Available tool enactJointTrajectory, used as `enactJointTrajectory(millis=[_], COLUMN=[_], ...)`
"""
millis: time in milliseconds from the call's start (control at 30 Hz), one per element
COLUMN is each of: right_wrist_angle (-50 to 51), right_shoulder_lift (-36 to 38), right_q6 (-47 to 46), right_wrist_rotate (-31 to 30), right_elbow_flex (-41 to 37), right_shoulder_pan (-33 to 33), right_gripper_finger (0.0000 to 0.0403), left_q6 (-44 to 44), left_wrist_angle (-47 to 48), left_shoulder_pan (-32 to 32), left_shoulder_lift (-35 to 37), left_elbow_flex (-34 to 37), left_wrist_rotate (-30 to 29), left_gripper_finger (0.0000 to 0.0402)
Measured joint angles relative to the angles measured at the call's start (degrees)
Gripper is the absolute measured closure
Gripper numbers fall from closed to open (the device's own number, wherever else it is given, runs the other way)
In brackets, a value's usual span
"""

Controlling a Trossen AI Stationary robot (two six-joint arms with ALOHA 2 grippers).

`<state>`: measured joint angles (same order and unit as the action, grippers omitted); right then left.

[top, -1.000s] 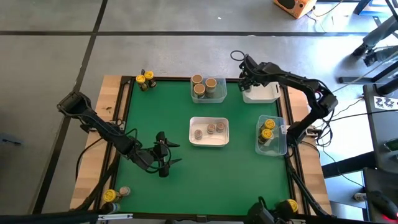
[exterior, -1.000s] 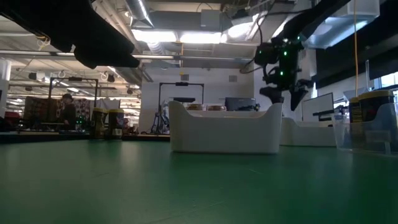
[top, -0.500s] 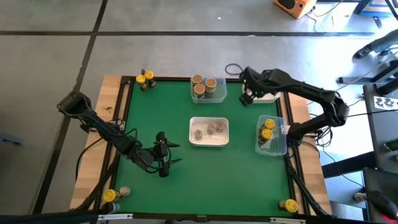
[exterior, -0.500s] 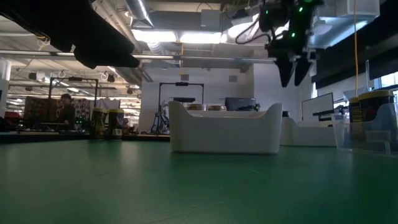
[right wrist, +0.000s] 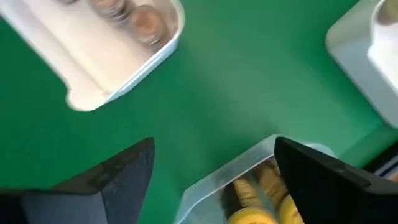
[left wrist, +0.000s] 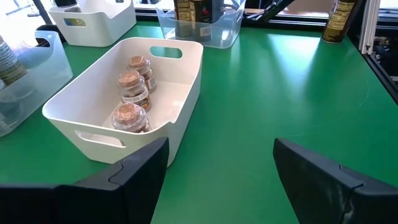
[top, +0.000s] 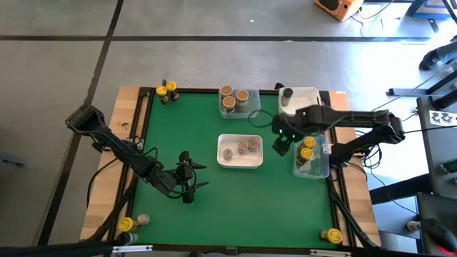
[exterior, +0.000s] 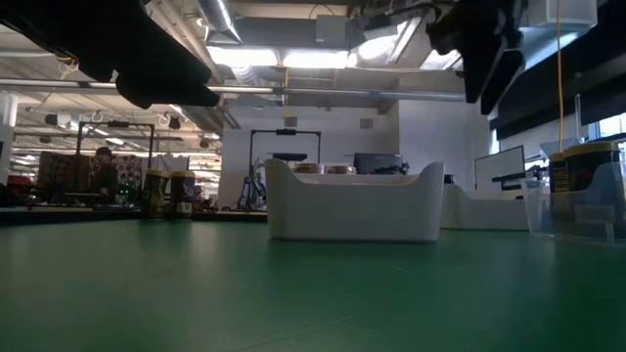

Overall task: Sort spices by type
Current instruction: Put the yellow seasoning can into the bottom transparent bin

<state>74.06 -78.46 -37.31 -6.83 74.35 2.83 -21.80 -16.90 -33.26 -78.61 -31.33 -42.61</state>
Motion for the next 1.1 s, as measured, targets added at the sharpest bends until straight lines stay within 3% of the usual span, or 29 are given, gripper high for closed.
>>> enactJointTrajectory(millis=[300,433,567,1100], right_wrist_angle=[1.16,4.72,8.41,4.37], right_shoulder_lift=[-0.02,-0.02,-0.02,-0.07], right_q6=[-6.88,-13.02,-20.97,-49.09], right_wrist_rotate=[1.86,0.92,4.19,15.85], right_elbow_flex=[-0.01,-0.02,-0.04,-0.04], right_shoulder_pan=[-10.72,-14.36,-18.19,-37.00], right_gripper_finger=[0.0069,0.0039,0.0007,0.0040], left_q6=[-0.33,-0.34,-0.33,-0.67], left_wrist_angle=[-0.01,-0.01,0.00,-0.01], left_shoulder_pan=[-0.02,-0.02,-0.02,-0.02], left_shoulder_lift=[0.00,0.00,0.00,0.01], left_elbow_flex=[-0.02,-0.01,-0.02,-0.02], left_wrist_rotate=[0.01,0.02,0.02,0.02], left_gripper_finger=[0.0114,0.0114,0.0114,0.0114])
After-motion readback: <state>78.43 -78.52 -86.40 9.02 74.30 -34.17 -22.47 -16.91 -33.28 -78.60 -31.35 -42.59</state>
